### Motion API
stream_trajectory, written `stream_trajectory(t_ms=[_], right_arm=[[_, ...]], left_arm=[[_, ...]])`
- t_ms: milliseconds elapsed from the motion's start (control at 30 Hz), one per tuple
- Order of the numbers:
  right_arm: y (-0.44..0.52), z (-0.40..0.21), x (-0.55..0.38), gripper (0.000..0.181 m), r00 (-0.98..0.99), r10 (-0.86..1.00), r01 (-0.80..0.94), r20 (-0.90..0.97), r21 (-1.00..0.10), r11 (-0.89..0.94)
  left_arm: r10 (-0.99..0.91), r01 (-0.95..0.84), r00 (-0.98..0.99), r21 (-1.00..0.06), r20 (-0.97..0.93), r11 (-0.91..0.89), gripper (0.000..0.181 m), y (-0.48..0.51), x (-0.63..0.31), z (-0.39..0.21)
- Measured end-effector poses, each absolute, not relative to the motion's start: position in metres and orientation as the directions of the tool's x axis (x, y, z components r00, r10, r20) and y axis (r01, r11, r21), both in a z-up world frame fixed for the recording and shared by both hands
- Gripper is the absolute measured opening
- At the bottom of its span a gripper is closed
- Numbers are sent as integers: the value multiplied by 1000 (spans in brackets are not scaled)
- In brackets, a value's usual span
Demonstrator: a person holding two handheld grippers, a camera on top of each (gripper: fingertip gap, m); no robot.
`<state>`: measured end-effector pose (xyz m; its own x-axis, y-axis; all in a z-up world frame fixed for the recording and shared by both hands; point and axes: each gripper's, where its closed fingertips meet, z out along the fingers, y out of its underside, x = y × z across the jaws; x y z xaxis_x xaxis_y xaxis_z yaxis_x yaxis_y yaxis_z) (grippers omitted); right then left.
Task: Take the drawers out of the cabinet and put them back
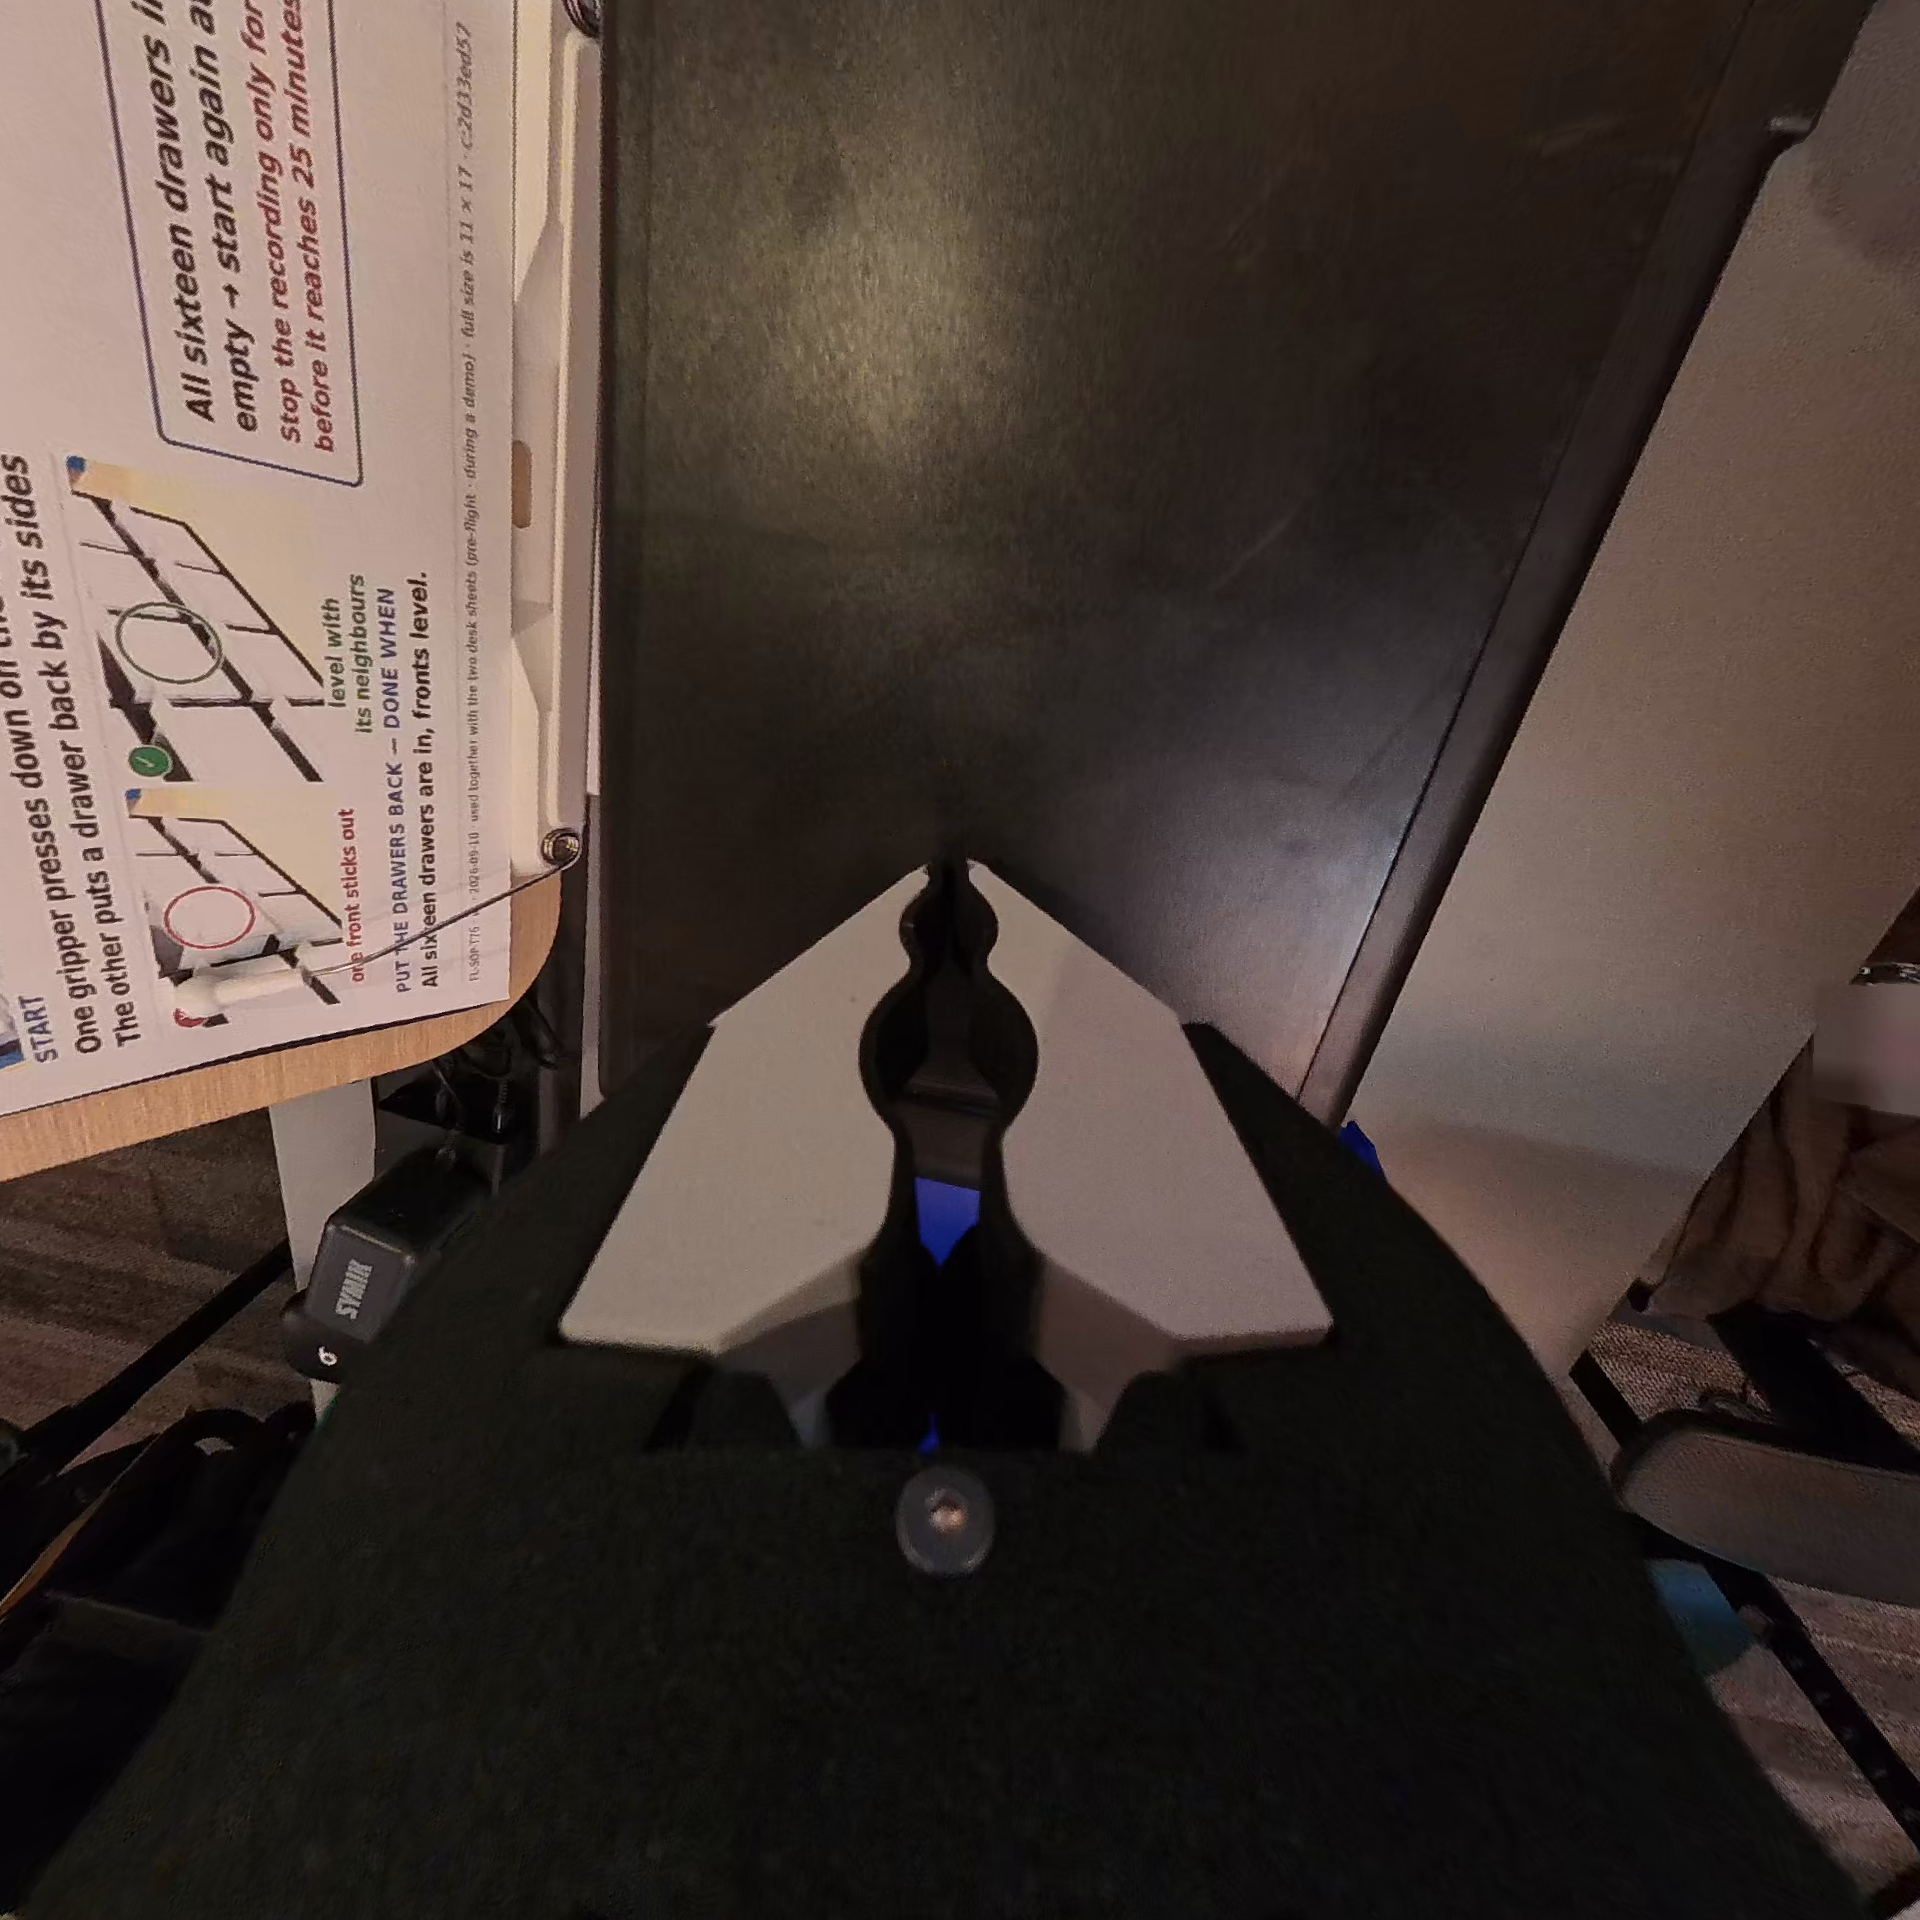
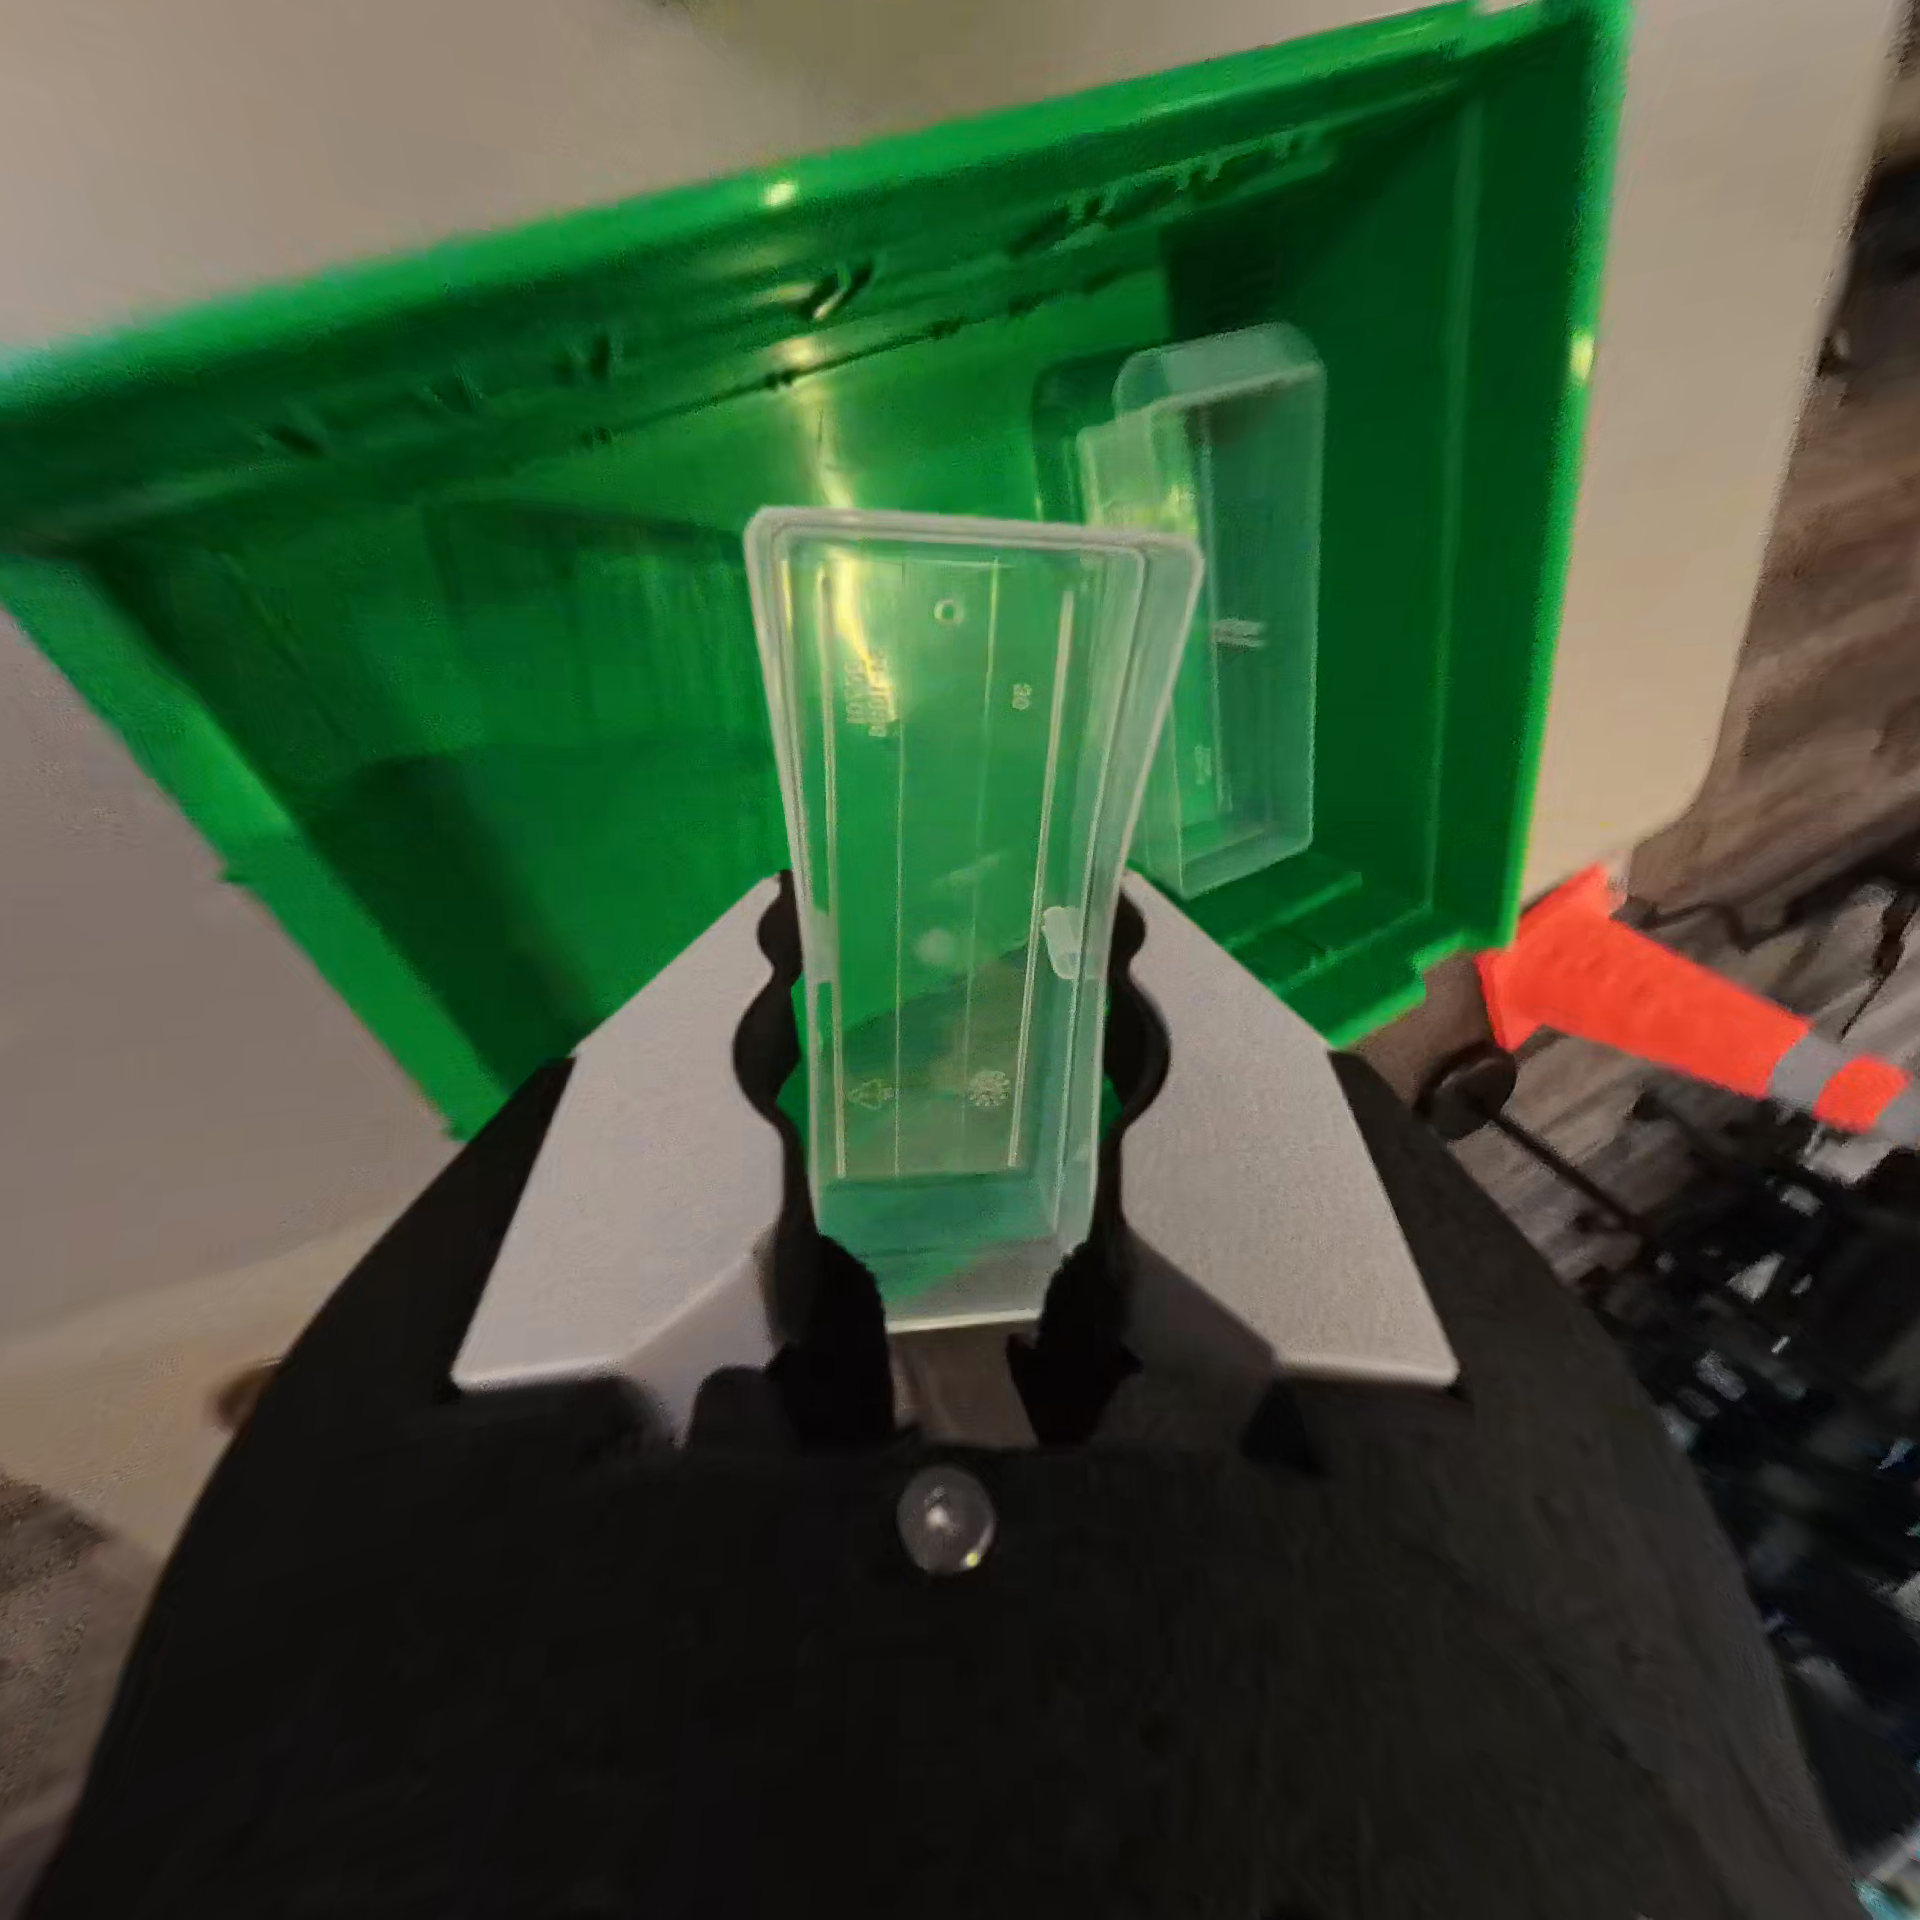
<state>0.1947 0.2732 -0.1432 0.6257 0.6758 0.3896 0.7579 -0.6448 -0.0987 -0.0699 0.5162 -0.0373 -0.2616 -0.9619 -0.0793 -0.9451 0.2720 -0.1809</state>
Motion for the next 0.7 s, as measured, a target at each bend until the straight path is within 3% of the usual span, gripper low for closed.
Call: stream_trajectory(t_ms=[167,433,700], right_arm=[[300,-199,219,59,459,809,856,367,60,-513],[330,-228,226,60,258,828,935,498,87,-344],[334,-230,228,62,352,764,916,541,-33,-400]], left_arm=[[-954,-949,-276,-123,-119,290,0,516,-70,-37],[-948,-953,-285,-66,-142,296,0,517,-69,-38],[-946,-953,-284,-61,-156,296,0,517,-70,-38]])
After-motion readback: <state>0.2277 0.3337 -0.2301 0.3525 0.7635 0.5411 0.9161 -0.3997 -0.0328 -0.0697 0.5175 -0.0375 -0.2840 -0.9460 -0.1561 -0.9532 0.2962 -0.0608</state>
